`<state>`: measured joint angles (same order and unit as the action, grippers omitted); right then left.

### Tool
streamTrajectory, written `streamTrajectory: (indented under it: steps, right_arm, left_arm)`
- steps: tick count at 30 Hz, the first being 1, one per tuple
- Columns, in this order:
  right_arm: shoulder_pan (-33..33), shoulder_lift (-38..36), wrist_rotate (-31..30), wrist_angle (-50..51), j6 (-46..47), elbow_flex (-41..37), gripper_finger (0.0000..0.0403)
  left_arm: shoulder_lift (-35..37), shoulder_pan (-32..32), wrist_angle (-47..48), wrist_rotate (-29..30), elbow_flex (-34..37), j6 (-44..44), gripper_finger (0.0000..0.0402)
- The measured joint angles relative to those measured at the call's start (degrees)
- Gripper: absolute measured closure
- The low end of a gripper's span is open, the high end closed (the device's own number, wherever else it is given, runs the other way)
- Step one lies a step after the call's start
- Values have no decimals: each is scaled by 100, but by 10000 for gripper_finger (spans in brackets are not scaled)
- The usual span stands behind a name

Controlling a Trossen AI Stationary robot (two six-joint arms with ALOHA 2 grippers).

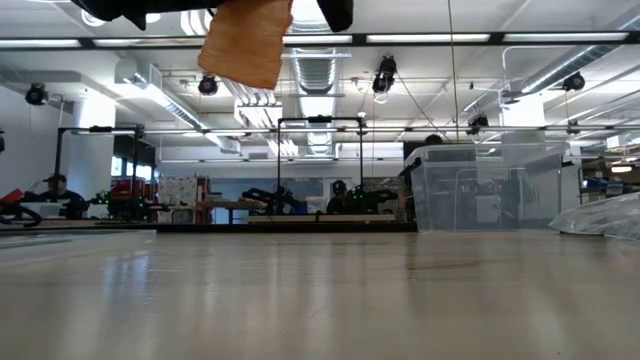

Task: Roll bandage
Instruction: Roll the orange bandage

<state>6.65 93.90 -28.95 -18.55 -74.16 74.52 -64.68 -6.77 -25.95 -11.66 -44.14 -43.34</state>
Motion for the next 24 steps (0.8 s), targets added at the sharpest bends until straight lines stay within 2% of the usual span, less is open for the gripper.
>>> streamTrajectory:
  steps: [8,12,16,20,22,24]
  right_arm:
    - [138,-611,280,1385,3079,6,168]
    - [125,-798,481,1776,3717,-40,132]
    - [140,-794,871,1801,3531,-42,122]
    - [268,-784,452,1719,3257,-28,132]
    - [289,-853,462,1768,3598,-31,137]
    - [285,-1036,645,1742,4392,-31,139]
  left_arm:
    - [21,4,-5,-400,-1,268,284]
    - [69,-29,-391,-386,-70,320,286]
    - [74,-24,-310,-401,-52,324,286]
    - [175,-26,-387,-430,-45,355,286]
    - [227,-26,-278,-446,-46,524,286]
    - [225,-24,-232,-469,-37,764,286]
